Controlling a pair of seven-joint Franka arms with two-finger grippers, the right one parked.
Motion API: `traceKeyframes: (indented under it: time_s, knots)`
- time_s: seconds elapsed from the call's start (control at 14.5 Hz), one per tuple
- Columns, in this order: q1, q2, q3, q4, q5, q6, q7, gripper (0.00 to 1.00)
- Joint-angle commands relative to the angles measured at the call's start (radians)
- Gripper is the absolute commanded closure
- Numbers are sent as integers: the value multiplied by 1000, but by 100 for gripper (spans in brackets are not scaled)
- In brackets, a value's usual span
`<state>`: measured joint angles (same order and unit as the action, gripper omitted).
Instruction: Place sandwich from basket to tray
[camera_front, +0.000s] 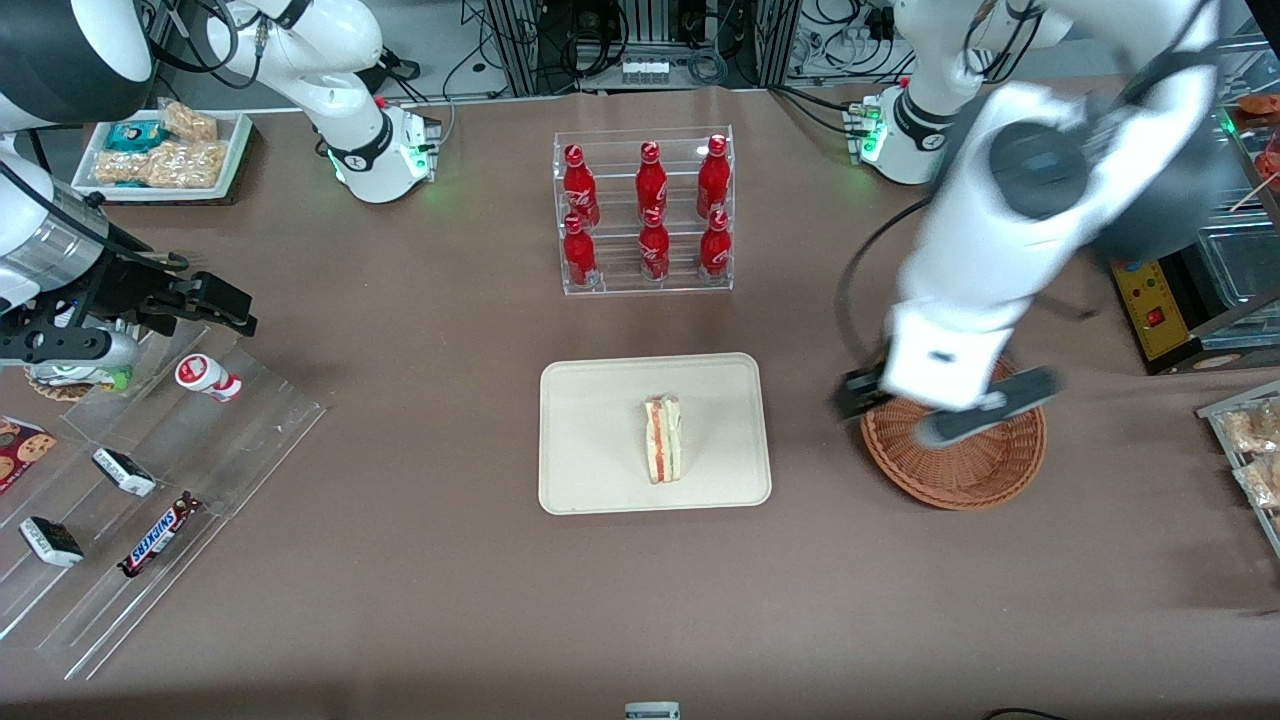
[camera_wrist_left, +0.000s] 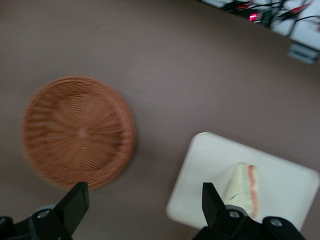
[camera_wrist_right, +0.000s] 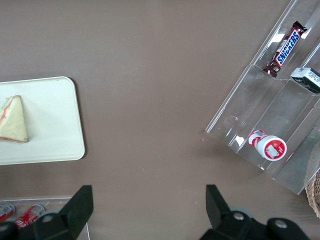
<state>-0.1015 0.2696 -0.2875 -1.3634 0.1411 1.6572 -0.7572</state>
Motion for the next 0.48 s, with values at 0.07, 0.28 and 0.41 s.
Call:
traceKeyframes:
  time_s: [0.07,0.28,0.41]
  knots:
    - [60,-156,107,-115,-55,-134,264,0]
    - [57,-274,242,-242,-100,-132,500,0]
    - [33,-296,330,-258,-100,-154,666,0]
